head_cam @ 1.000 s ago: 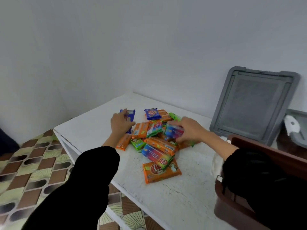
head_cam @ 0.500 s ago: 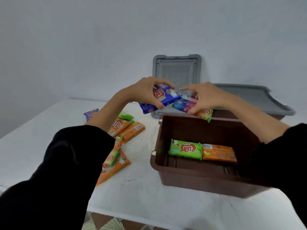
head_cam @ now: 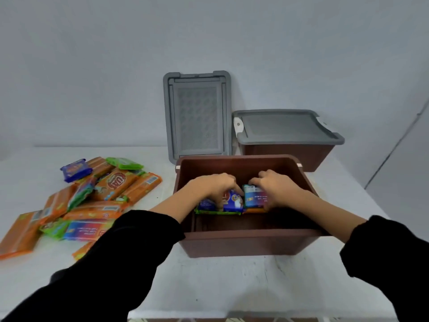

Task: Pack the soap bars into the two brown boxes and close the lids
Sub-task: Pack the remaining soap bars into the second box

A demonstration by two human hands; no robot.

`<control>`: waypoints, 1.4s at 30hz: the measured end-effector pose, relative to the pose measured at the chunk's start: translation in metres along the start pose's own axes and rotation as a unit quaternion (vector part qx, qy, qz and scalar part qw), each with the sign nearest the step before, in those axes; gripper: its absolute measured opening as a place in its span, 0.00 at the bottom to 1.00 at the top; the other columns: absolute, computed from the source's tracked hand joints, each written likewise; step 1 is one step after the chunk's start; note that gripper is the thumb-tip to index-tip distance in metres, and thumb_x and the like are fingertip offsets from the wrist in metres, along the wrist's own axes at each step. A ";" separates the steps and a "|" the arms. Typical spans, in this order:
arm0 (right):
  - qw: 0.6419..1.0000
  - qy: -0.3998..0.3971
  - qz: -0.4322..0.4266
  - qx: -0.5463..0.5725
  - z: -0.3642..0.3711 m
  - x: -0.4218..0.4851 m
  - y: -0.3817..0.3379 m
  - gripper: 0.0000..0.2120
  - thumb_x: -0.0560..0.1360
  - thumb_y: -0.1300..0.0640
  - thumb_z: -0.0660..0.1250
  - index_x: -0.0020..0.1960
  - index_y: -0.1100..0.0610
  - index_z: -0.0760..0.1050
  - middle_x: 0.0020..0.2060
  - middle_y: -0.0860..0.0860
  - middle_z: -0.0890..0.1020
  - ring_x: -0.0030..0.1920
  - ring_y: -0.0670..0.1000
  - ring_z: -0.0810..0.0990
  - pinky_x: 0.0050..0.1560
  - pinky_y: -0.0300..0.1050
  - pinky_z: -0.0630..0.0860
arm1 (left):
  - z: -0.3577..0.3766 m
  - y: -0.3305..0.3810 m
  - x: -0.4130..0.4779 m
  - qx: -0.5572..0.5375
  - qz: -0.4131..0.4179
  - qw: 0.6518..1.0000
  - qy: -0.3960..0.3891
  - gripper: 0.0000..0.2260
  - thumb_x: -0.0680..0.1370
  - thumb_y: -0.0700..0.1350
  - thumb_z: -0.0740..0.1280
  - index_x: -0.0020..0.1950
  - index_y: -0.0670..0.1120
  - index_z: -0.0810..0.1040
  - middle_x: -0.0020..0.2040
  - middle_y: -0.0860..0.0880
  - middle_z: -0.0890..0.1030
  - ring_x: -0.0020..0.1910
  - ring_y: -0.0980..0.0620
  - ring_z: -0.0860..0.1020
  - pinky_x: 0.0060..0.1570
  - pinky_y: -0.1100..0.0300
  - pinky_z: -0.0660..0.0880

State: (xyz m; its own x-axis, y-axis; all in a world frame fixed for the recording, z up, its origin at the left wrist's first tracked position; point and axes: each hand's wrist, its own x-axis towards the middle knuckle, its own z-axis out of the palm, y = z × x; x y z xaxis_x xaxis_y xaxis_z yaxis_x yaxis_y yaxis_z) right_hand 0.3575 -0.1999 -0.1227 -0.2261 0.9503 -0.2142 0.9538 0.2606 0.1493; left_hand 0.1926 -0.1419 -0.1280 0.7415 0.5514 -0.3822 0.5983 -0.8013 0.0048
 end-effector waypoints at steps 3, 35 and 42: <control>1.000 0.006 -0.013 -0.013 0.007 0.001 -0.007 0.30 0.71 0.46 0.69 0.70 0.52 0.66 0.62 0.55 0.67 0.61 0.55 0.70 0.56 0.46 0.72 | 0.002 0.007 0.002 0.069 0.011 0.997 0.014 0.31 0.70 0.44 0.74 0.71 0.48 0.68 0.69 0.45 0.65 0.66 0.46 0.65 0.62 0.54 0.67; 0.926 0.016 -0.363 0.105 -0.087 0.108 -0.267 0.27 0.74 0.50 0.66 0.71 0.50 0.66 0.65 0.53 0.74 0.63 0.55 0.73 0.60 0.47 0.72 | 0.145 -0.184 -0.282 -0.323 -0.649 0.663 0.188 0.32 0.76 0.56 0.64 0.74 0.43 0.58 0.72 0.36 0.60 0.72 0.38 0.57 0.69 0.47 0.59; 0.944 -0.087 -0.316 0.050 -0.060 0.139 -0.305 0.33 0.77 0.40 0.57 0.77 0.47 0.49 0.75 0.60 0.54 0.73 0.60 0.59 0.71 0.52 0.60 | 0.186 -0.181 -0.285 -0.359 -0.667 0.623 0.193 0.34 0.77 0.62 0.58 0.76 0.46 0.51 0.73 0.37 0.60 0.72 0.37 0.58 0.69 0.44 0.59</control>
State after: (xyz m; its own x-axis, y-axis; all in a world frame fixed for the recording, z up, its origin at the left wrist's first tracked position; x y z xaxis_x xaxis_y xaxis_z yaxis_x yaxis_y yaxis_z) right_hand 0.0230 -0.1373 -0.1396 -0.7279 0.5662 -0.3866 0.6559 0.7394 -0.1520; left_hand -0.1840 -0.1975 -0.1918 -0.6270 0.7417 -0.2384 0.6393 0.6647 0.3865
